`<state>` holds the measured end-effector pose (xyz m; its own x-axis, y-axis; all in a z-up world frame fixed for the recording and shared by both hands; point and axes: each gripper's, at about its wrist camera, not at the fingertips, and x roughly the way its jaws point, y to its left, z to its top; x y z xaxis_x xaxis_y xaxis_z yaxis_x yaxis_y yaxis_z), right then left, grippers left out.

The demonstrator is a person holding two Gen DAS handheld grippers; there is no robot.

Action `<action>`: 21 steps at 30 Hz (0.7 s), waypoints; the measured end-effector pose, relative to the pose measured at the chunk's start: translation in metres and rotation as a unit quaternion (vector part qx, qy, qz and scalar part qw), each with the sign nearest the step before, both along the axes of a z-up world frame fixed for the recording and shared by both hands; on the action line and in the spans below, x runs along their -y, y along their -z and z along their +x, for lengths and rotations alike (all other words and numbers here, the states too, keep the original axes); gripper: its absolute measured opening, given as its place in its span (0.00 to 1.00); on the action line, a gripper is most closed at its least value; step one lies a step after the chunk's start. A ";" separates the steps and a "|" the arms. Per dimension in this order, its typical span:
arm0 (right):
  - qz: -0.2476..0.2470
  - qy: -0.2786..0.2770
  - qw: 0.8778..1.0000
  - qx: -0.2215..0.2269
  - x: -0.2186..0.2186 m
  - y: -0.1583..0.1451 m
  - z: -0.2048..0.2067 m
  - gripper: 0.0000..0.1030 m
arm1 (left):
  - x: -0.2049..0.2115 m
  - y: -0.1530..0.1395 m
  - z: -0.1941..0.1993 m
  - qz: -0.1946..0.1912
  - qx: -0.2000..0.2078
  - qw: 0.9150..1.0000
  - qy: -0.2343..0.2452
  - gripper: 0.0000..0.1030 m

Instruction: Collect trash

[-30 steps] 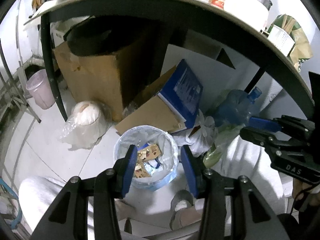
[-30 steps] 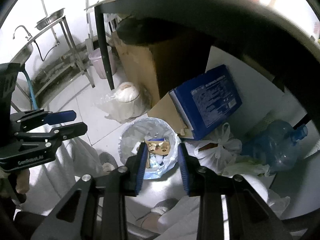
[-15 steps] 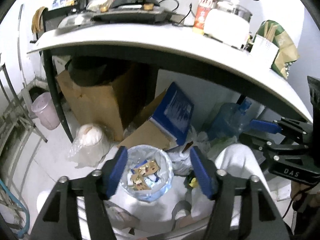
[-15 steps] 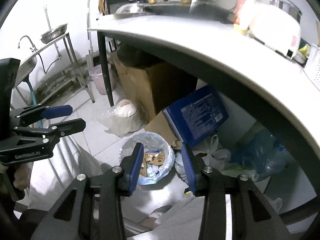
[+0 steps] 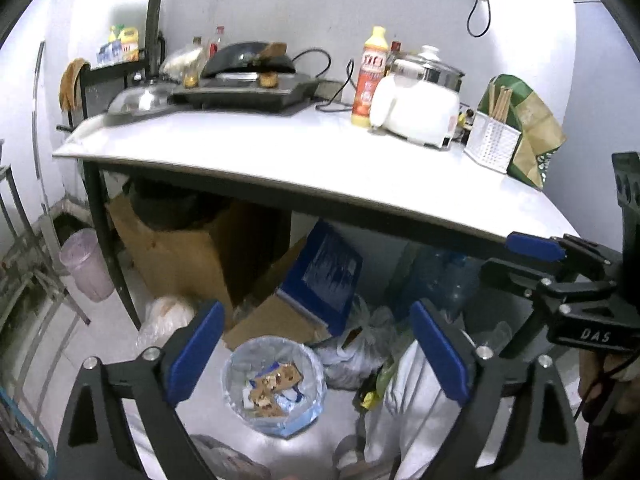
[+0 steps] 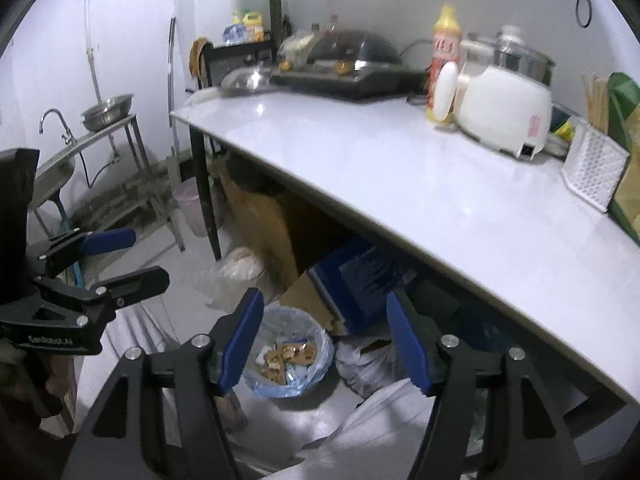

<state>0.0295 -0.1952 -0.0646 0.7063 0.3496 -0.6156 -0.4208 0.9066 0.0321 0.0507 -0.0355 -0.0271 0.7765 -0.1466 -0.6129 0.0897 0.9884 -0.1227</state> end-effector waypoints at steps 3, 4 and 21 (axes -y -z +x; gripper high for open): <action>0.005 0.006 1.000 0.016 0.006 -0.013 -0.008 0.65 | 0.004 -0.010 -0.004 0.006 0.018 1.000 -0.002 0.95; 0.006 0.008 1.000 0.020 0.008 -0.016 -0.009 0.65 | 0.004 -0.013 -0.005 0.006 0.022 1.000 -0.003 0.95; 0.044 0.027 0.993 0.103 0.029 -0.078 -0.042 0.87 | 0.016 -0.062 -0.032 0.067 0.118 0.991 -0.015 0.97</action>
<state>-0.0125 -0.2239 0.0133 0.8337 0.3538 -0.4241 -0.3771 0.9257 0.0308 0.0187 -0.0513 0.0346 0.9033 -0.0511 -0.4260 0.0705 0.9971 0.0299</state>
